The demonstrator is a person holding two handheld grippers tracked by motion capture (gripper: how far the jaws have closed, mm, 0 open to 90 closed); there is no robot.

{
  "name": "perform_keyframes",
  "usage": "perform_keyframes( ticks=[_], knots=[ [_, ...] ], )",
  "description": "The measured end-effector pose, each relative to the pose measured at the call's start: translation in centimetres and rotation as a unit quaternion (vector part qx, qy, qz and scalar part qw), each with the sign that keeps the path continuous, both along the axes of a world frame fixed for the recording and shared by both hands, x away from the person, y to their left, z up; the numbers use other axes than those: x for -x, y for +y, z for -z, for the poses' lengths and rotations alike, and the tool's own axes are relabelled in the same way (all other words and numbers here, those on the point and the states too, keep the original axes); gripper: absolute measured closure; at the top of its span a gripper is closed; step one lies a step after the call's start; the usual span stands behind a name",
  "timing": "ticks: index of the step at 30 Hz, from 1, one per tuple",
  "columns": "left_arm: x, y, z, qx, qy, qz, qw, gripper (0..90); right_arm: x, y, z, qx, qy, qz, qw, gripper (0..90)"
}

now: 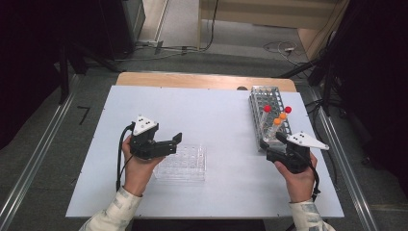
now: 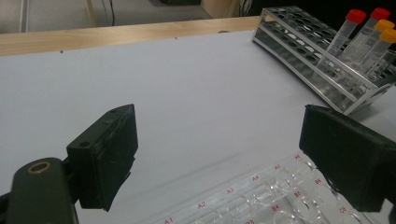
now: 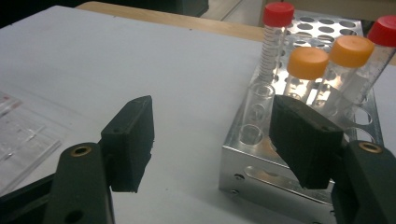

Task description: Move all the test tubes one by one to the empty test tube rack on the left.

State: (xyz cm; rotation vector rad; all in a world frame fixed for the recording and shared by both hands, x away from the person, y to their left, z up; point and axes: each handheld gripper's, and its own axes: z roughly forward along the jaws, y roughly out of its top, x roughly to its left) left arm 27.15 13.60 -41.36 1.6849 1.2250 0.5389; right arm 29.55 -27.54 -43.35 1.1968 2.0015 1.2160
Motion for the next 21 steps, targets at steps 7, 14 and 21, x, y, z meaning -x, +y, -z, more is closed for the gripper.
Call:
perform_keyframes(
  ticks=[7, 14, 21],
  knots=[
    [0.0, 0.0, 0.0, 0.0, 0.0, 0.001, 1.0, 13.1, -1.1, -0.5, 0.7, 0.004, 0.0, 0.017, 0.9998, 41.5],
    [0.0, 0.0, 0.1, 0.001, 0.0, 0.0, 1.0, 13.1, -2.1, -0.8, 1.4, 0.0, 0.005, 0.033, 0.9994, 53.3],
    [0.0, -0.1, 0.1, 0.002, -0.002, 0.0, 1.0, 13.2, -2.5, -0.7, 1.7, 0.004, 0.003, 0.031, 0.9995, 61.7]
  ],
)
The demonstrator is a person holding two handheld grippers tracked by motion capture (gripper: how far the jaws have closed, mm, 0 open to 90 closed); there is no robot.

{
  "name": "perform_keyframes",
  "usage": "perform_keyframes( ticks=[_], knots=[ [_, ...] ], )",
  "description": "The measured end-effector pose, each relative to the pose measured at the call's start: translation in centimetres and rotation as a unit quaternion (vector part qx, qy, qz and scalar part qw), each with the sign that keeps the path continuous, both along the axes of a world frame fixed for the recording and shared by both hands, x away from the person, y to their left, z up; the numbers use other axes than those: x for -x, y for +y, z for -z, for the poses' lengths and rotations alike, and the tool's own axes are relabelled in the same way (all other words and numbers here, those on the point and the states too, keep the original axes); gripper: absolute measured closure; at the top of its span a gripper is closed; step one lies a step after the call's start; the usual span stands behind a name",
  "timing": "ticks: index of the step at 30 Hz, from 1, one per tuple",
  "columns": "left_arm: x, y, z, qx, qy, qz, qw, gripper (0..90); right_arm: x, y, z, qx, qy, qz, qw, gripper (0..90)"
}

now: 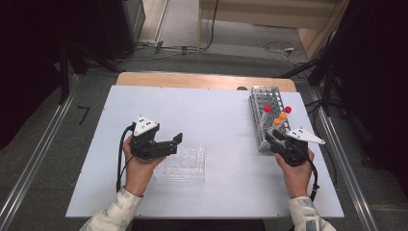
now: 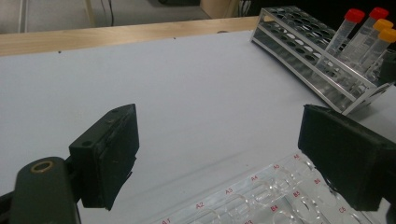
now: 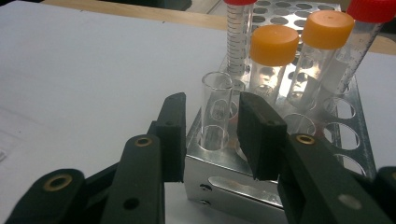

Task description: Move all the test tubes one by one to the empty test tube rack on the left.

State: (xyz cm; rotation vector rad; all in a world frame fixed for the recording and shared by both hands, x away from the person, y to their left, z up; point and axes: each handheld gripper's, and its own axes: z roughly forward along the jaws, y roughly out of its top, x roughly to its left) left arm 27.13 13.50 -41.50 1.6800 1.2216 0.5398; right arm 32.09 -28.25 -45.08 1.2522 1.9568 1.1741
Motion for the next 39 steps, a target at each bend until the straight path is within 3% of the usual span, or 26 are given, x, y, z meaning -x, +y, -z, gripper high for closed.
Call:
perform_keyframes(
  ticks=[22, 29, 39],
  knots=[
    [0.0, -0.1, 0.0, 0.002, 0.0, 0.002, 1.0, 13.7, -0.5, 0.1, 0.4, 0.004, -0.008, 0.004, 0.9999, 73.6],
    [0.0, -0.1, 0.0, 0.005, 0.001, 0.005, 1.0, 13.7, -0.2, -0.2, -0.4, -0.01, -0.02, 0.003, 0.9997, 73.7],
    [0.1, -0.1, 0.0, 0.007, 0.0, 0.005, 1.0, 13.8, 0.7, 0.2, -2.7, -0.003, -0.05, 0.002, 0.9988, 73.7]
  ],
)
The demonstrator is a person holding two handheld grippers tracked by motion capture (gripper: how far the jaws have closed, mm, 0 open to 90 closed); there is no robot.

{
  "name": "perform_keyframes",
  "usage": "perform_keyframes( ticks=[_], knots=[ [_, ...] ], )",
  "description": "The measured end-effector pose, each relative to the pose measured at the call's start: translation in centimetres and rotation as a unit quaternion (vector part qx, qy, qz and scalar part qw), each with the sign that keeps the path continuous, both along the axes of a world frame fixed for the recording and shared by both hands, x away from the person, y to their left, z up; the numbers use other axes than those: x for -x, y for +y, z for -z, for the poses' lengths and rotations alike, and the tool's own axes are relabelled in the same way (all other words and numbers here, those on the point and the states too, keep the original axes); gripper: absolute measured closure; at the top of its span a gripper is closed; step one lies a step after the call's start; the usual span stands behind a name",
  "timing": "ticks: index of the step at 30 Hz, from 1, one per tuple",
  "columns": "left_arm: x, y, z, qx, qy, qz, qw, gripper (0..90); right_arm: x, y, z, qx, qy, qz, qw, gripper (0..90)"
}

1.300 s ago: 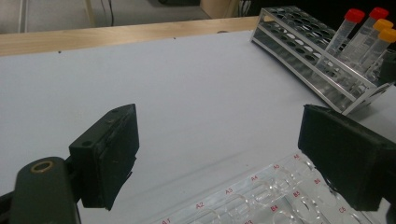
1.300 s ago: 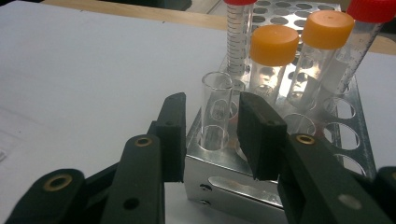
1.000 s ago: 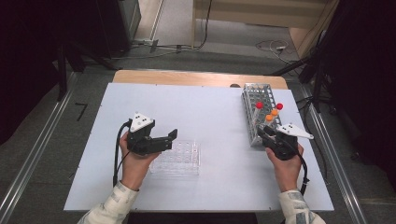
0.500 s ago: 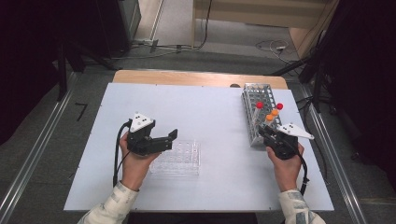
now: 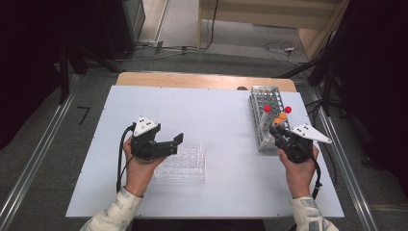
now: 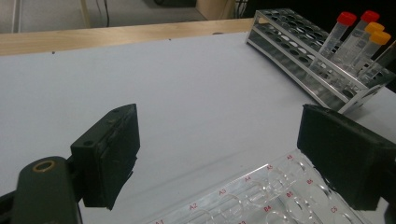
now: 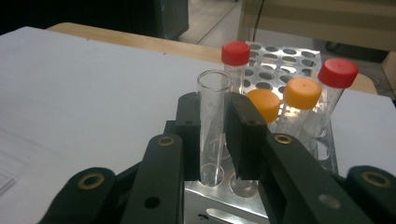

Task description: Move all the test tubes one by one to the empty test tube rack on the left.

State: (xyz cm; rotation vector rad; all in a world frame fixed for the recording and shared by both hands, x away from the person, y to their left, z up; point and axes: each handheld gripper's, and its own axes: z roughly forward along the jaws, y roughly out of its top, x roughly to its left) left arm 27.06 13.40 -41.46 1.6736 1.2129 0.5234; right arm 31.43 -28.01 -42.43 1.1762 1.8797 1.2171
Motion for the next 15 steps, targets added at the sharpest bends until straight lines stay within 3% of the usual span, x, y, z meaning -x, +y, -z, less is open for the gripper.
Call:
perform_keyframes(
  ticks=[7, 15],
  knots=[
    [0.1, 0.0, -0.2, 0.002, -0.004, 0.001, 1.0, 13.8, 0.9, -0.2, -1.6, -0.016, -0.019, -0.002, 0.9997, 73.7],
    [0.2, -0.1, -0.3, 0.005, -0.006, 0.005, 1.0, 13.8, 2.1, 1.1, -3.0, -0.023, -0.028, -0.034, 0.9987, 73.7]
  ],
)
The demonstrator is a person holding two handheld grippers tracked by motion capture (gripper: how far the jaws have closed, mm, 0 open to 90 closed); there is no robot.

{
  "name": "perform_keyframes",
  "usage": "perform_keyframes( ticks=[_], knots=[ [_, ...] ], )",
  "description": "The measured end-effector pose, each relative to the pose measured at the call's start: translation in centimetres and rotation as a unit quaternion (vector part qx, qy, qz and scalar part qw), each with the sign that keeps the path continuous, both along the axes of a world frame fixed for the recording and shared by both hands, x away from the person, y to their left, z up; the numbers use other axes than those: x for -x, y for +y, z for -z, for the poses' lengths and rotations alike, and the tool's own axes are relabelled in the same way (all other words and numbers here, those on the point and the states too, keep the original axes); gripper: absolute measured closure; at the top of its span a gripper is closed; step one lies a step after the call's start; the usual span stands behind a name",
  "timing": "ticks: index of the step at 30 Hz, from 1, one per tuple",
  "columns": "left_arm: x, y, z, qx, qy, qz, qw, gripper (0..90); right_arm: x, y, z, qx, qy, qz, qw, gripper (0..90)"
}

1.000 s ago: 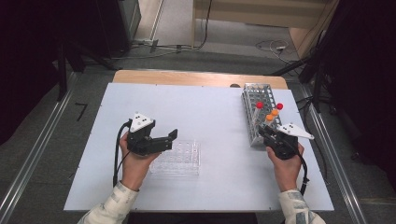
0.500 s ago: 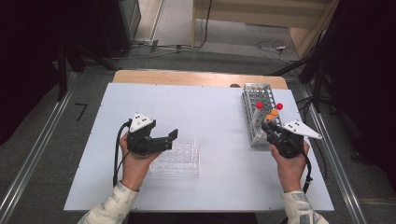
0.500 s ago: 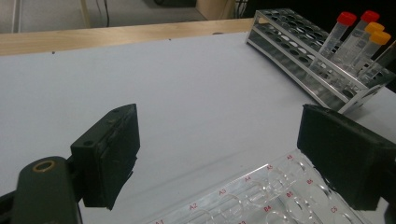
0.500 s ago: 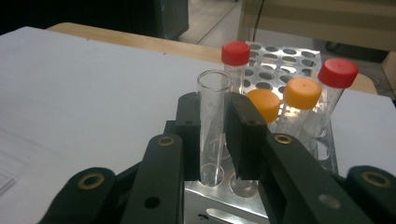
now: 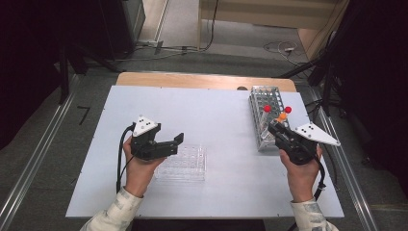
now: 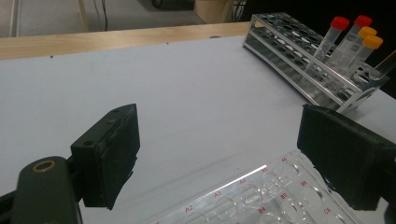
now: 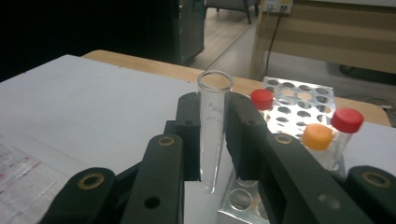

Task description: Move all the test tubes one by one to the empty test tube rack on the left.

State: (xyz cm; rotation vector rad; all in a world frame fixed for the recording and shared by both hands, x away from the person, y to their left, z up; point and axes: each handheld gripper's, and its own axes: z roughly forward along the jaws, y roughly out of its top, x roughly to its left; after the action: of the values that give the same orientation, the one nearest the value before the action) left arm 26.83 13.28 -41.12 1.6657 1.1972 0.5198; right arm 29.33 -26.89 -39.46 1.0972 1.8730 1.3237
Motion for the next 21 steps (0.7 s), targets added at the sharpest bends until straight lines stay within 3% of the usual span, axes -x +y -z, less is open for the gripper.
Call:
perform_keyframes(
  ticks=[21],
  knots=[
    [0.2, -1.1, -0.4, 0.0, -0.007, 0.018, 0.9998, 14.0, 0.2, 5.9, 2.7, 0.027, 0.043, -0.085, 0.9951, 73.7]
  ],
)
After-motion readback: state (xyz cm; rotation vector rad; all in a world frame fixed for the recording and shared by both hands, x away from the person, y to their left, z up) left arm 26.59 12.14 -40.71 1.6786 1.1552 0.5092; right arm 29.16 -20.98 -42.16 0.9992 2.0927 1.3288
